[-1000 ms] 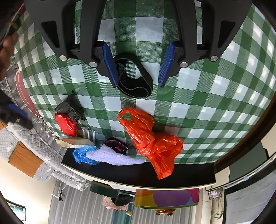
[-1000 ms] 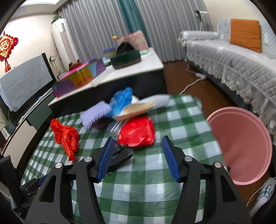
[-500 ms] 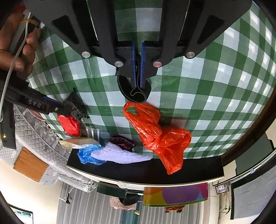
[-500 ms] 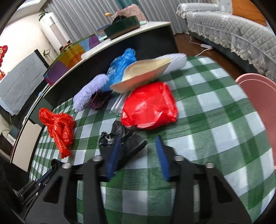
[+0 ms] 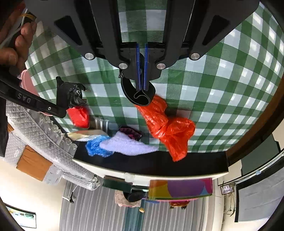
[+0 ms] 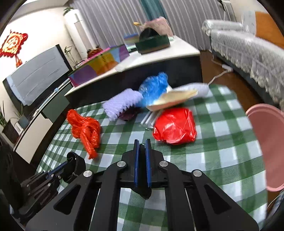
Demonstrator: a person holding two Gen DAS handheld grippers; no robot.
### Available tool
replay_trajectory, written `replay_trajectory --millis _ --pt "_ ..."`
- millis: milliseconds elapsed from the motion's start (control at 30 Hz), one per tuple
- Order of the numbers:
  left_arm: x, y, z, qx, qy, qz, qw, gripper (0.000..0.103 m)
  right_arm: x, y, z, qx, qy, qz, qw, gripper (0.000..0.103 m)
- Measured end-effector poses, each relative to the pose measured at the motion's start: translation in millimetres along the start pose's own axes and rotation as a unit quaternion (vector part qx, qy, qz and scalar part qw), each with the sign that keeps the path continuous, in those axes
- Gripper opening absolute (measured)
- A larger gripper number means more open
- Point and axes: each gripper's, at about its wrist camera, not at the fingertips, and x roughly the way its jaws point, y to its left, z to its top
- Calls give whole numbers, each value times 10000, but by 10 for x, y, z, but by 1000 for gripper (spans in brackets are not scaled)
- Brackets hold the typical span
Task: Collect trash
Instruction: 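Grasp the black hair tie with the left tool while the right grasps a black clip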
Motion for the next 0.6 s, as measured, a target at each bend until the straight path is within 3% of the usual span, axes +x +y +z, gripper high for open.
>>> replay_trajectory --millis 600 --pt "-335 -430 129 326 -379 -295 9983 3 -1021 -20 171 -751 -894 -566 9916 7"
